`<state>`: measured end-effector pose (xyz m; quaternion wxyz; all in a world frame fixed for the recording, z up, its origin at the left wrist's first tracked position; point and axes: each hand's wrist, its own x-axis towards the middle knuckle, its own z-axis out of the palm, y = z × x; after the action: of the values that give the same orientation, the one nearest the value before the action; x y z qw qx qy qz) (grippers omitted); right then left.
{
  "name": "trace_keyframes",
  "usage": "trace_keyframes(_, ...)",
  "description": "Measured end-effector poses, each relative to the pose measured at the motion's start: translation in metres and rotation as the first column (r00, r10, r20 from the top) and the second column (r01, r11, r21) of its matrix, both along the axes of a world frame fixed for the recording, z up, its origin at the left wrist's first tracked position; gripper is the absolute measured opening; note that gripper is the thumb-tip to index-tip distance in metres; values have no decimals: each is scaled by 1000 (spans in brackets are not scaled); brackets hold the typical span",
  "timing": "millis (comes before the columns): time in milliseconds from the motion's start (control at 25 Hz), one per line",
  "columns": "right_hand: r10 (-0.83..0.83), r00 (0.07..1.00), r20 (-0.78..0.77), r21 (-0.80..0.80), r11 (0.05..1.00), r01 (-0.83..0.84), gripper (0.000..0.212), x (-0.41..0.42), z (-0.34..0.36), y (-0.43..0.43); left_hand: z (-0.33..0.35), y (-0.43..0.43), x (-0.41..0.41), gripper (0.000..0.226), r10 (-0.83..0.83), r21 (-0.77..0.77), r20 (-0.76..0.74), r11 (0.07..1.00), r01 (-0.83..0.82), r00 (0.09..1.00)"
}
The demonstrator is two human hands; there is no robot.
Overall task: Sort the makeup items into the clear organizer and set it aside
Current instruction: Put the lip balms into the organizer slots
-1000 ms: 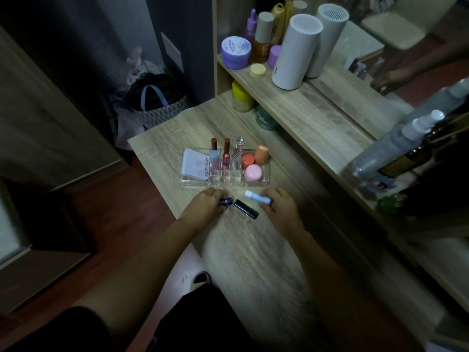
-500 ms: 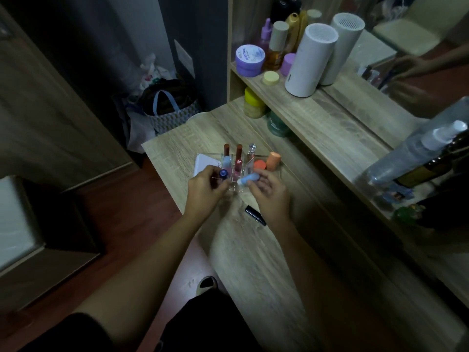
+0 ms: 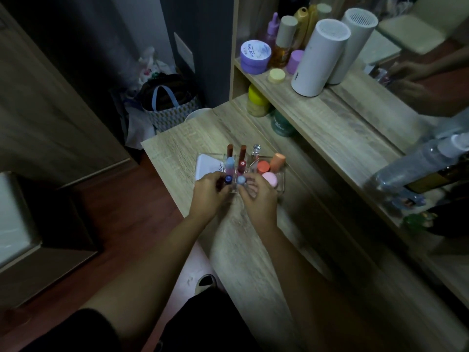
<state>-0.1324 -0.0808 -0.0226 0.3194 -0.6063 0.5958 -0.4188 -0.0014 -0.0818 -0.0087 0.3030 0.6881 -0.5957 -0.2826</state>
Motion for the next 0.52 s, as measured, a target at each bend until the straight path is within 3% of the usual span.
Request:
trace_keyframes(240, -47, 997, -58, 71, 996, 51, 31, 2, -7, -2, -5, -8, -2, 24, -10, 20, 4, 1000, 10, 1000)
trace_keyframes(400, -53, 998, 37, 158, 986, 47, 42, 4, -3, -4, -7, -6, -2, 25, -30, 29, 14, 999, 29, 999)
trace_keyframes(520, -68, 997, 47, 178, 982, 59, 42, -7, -2, 2, -5, 4, -4, 30, 30, -53, -31, 998, -32, 999)
